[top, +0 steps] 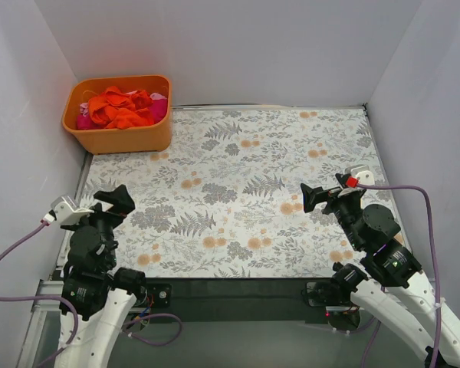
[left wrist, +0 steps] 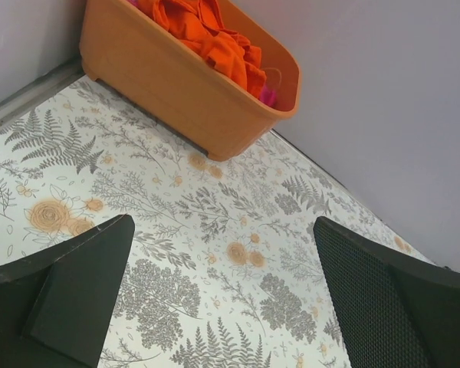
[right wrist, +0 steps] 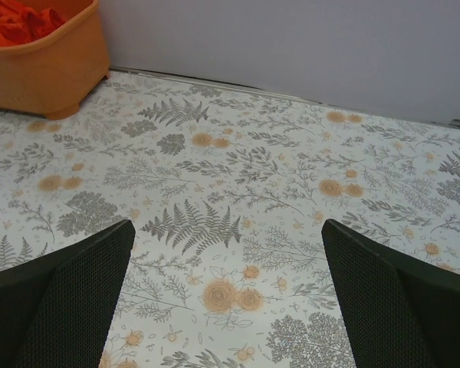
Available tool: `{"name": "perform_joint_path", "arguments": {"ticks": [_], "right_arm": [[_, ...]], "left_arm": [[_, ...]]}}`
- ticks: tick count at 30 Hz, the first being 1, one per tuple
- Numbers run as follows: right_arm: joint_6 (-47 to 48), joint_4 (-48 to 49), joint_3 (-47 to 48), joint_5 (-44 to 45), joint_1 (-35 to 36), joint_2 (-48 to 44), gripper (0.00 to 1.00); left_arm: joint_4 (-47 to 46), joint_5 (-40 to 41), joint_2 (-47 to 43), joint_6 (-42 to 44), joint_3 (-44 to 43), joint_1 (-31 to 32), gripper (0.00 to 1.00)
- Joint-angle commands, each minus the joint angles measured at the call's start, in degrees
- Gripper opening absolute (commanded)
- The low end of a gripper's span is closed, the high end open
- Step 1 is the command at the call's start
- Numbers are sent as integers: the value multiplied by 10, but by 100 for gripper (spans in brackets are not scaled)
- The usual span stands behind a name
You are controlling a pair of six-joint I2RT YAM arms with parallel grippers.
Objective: Fold and stack the t-shirts
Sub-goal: Grab the tshirt from the pile
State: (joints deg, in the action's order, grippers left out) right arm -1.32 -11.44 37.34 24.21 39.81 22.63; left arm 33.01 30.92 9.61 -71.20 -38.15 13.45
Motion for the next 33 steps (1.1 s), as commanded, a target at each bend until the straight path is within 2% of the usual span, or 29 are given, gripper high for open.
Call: {"name": "perform_joint_path", "arguments": {"ticks": [1,6,7,9,12,16,19,23,28,33], "right_arm": [[-5,27,21,-5,1,4,98],[-40,32,7,-17,0,14,98],[-47,32,1,-26,1,24,98],[-55,30,-3,-49,1,37,98],[-76,21,-9,-90,1,68,98],[-90,10,-7,-144,1,115,98],[-97,4,-6,-205,1,140,98],[-105,7,-10,-254,1,154,98],[-99,7,-20,-258,1,151,98],[-104,6,-37,-264,1,135,98]], "left_arm": [[1,-4,28,-3,11,-2,98],[-12,-22,86,-3,16,-2,98],[-20,-49,103,6,16,-2,98],[-44,-87,160,37,13,-2,98],[-60,-130,261,37,-1,-2,98],[-79,-147,405,49,-56,-2,98],[-90,-113,514,68,-135,-8,98],[-129,-89,618,85,-233,-61,95],[-175,-88,753,83,-370,-128,91],[-197,-71,867,92,-468,-164,90]]}}
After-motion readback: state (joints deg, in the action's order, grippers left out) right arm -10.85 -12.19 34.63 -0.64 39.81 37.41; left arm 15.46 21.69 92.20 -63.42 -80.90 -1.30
